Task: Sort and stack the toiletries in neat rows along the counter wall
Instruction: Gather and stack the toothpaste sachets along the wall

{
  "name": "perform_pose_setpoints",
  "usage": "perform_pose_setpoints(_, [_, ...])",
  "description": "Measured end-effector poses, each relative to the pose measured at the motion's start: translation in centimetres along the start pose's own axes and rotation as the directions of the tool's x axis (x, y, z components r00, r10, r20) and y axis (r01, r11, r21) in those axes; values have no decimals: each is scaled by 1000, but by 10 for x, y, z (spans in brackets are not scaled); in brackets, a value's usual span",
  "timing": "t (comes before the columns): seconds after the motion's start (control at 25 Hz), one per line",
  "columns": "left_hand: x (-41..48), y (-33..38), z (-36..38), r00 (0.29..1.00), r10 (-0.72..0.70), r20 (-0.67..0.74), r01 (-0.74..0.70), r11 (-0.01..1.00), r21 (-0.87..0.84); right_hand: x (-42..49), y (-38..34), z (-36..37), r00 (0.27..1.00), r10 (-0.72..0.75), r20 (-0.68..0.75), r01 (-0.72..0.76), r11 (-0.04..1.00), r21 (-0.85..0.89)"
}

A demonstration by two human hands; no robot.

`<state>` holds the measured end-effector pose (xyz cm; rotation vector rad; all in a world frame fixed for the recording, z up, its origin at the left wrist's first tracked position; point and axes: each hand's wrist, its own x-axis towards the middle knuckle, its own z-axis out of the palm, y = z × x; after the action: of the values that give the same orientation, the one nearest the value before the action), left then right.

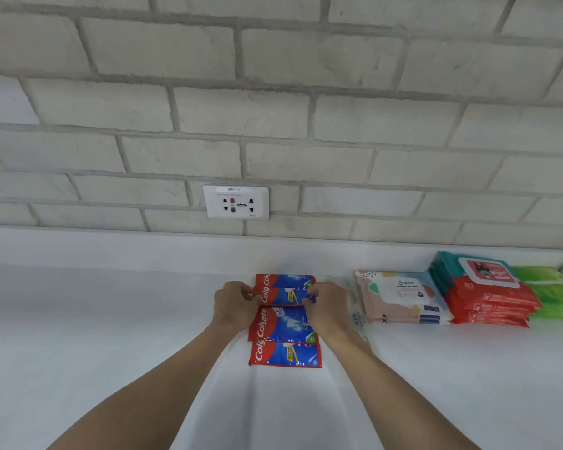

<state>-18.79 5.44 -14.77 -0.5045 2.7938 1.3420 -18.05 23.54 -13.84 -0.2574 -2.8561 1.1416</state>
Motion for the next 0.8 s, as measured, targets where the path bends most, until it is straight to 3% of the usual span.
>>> perform_pose_setpoints(0.52, [-6,-1,-2,1000,30,-7,-30,998,51,-8,-4,1,1000,-6,-7,6,999,-50])
perform_pose_setpoints(0.8, [-36,-7,-27,942,325,-80,-323,946,36,-37,-19,-1,993,-121,-15,121,993,0])
